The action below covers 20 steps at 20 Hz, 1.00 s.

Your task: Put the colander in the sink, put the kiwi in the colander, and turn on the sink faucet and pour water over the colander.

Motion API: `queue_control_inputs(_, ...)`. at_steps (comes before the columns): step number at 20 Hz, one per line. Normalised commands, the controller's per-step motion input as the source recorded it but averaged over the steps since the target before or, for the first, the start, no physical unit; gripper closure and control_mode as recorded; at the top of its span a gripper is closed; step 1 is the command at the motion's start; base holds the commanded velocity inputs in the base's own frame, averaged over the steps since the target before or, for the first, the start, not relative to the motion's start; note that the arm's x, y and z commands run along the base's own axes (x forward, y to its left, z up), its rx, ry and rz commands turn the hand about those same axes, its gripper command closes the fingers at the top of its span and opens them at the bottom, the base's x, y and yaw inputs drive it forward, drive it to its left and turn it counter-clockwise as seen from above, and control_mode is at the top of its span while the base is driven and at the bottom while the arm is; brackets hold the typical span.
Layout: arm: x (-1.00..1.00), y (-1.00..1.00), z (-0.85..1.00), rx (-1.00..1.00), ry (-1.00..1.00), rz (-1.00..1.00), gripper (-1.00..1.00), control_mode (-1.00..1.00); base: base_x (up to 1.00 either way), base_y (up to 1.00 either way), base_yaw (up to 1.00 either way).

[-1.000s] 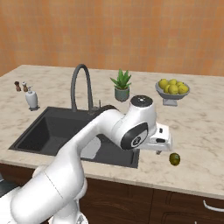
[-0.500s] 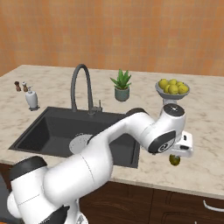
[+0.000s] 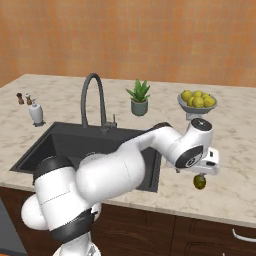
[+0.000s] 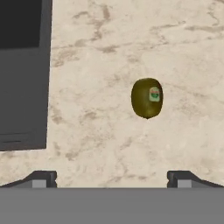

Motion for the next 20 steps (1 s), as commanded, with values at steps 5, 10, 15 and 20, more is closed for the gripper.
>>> queue_control_inputs(5, 0.54, -0.13, -0.50, 0.00, 0.08, 0.00, -1.00, -1.00, 0.00, 0.00, 0.00)
queue_control_inputs(10, 0.30, -0.41, -0.41, 0.00, 0.06, 0.00, -1.00, -1.00, 0.00, 0.00, 0.00)
queue_control_inputs(15, 0.28, -0.38, -0.26, 0.00, 0.00, 0.00, -1.00, -1.00, 0.00, 0.00, 0.00)
queue_control_inputs(20, 0.31, -0.24, -0.26, 0.00, 0.01, 0.00, -1.00, -1.00, 0.00, 0.00, 0.00)
